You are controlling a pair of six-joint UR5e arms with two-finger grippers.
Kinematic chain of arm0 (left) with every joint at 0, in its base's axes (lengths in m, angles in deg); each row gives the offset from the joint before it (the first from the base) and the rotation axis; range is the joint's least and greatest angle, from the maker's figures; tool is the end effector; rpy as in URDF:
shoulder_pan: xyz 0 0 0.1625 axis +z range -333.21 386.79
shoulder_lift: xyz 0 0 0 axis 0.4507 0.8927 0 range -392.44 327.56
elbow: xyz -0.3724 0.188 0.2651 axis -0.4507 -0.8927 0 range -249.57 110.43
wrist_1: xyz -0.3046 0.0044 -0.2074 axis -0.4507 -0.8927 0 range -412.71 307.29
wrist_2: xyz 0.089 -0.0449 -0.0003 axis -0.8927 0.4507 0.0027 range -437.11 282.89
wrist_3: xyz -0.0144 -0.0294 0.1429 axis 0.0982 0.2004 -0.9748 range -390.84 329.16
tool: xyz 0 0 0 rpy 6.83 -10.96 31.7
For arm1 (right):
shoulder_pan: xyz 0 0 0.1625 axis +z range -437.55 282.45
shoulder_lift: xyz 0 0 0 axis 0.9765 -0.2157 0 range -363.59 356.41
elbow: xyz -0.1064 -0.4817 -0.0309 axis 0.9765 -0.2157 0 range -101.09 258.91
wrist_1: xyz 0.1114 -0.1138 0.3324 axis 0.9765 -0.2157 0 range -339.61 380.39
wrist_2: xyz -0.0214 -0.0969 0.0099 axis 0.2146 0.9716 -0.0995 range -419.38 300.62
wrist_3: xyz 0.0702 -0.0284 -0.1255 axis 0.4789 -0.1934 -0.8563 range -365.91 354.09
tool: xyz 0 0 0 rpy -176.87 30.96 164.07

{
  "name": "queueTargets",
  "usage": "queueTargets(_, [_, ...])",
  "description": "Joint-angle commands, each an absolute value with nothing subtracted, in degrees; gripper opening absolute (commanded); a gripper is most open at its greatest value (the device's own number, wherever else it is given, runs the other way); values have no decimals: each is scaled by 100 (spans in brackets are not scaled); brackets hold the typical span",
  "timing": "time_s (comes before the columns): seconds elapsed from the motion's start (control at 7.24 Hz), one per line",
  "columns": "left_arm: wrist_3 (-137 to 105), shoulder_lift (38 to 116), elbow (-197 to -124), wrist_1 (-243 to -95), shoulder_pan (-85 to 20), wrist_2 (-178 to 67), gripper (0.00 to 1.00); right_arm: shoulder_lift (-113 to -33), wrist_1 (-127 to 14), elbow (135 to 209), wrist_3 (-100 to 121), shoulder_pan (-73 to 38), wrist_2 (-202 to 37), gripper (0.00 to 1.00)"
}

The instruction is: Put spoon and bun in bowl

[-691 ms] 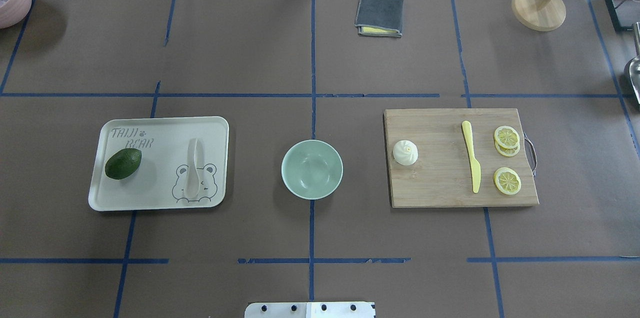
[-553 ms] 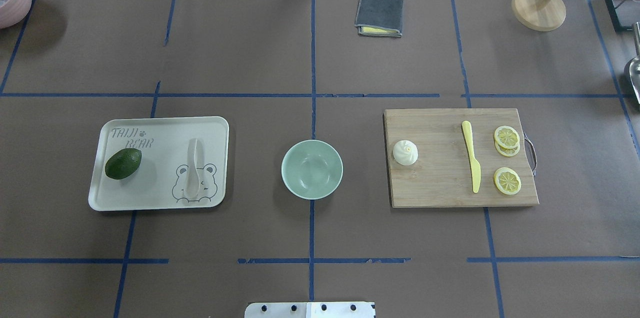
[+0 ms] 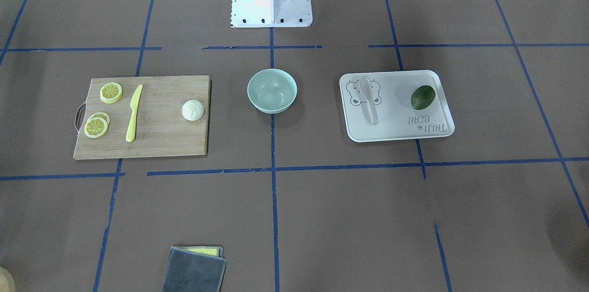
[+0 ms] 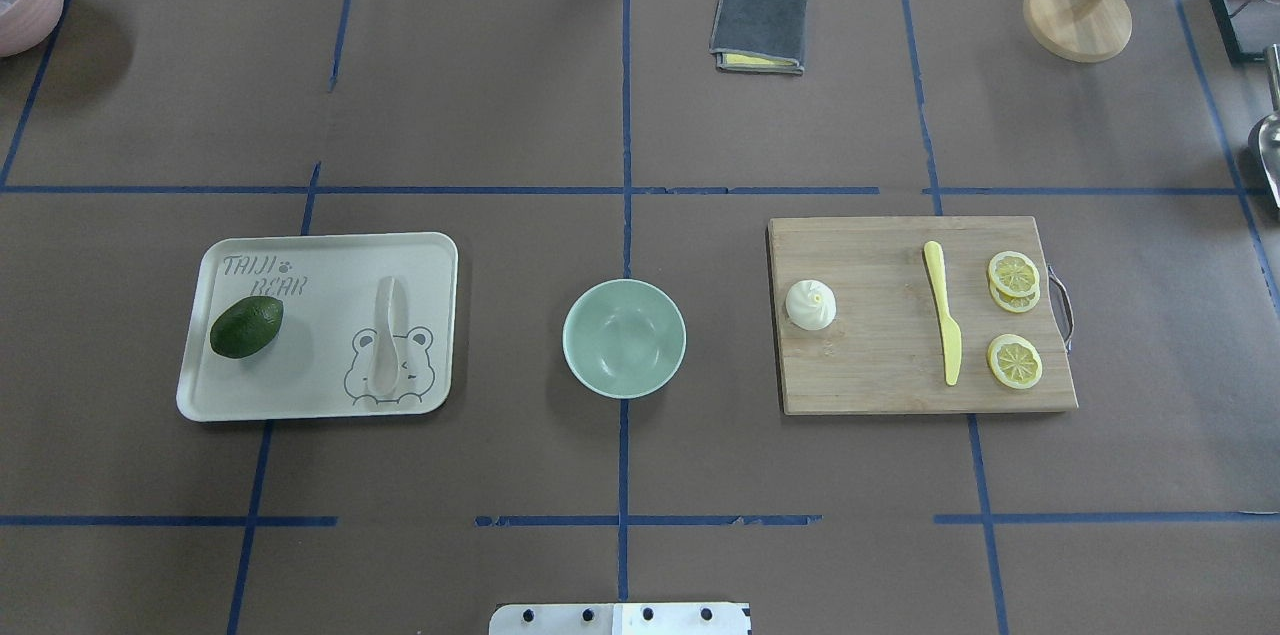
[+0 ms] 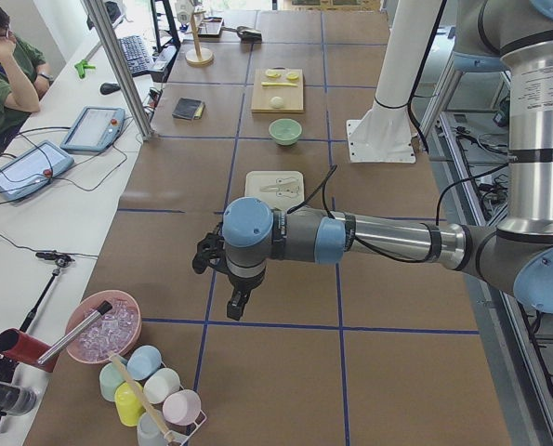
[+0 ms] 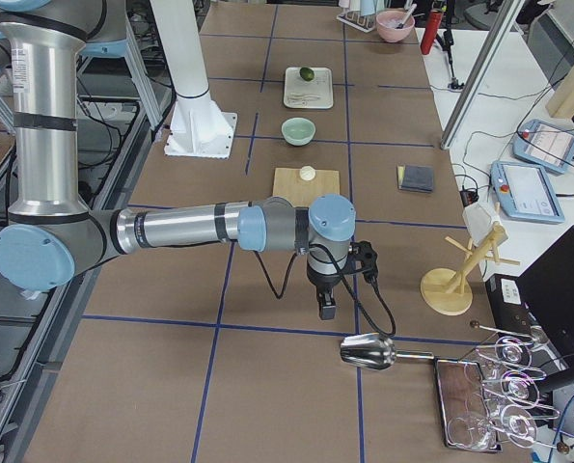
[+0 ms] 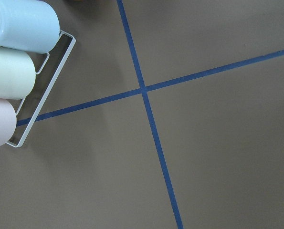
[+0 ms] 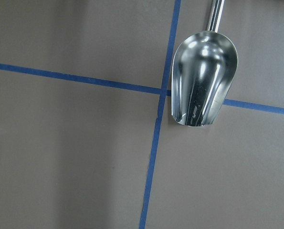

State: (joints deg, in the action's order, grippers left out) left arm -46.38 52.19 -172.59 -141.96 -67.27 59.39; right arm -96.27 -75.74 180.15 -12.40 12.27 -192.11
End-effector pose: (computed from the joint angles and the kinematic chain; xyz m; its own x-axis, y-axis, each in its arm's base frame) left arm -0.0556 -0.4024 0.6971 0.6863 0.3021 -0.6616 -0.1179 0.9438 0.3086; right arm 0.0325 -0.4210 0.7084 0.7293 -0.1439 0.6689 0.0863 0.9892 0.1188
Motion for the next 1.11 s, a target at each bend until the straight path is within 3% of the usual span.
queueTargets(0.0, [-4631, 5308, -17284, -15136, -6682, 5921, 100, -9483, -7568, 18059, -1232, 1202, -19192, 100])
queueTargets(0.55, [-4404, 5536, -17134, -17223, -6673, 6253, 100, -9033, -7304, 17972, -777, 1087, -19209, 100])
queueTargets(0.69, [-3002, 5589, -17230, -17389, -6534, 6716, 100, -9033, -7304, 17972, -723, 1087, -19209, 100])
queueTargets(0.97, [-1631, 6139, -17206, -17804, -5536, 6590, 100, -9068, -7295, 17998, -705, 1087, -19305, 100])
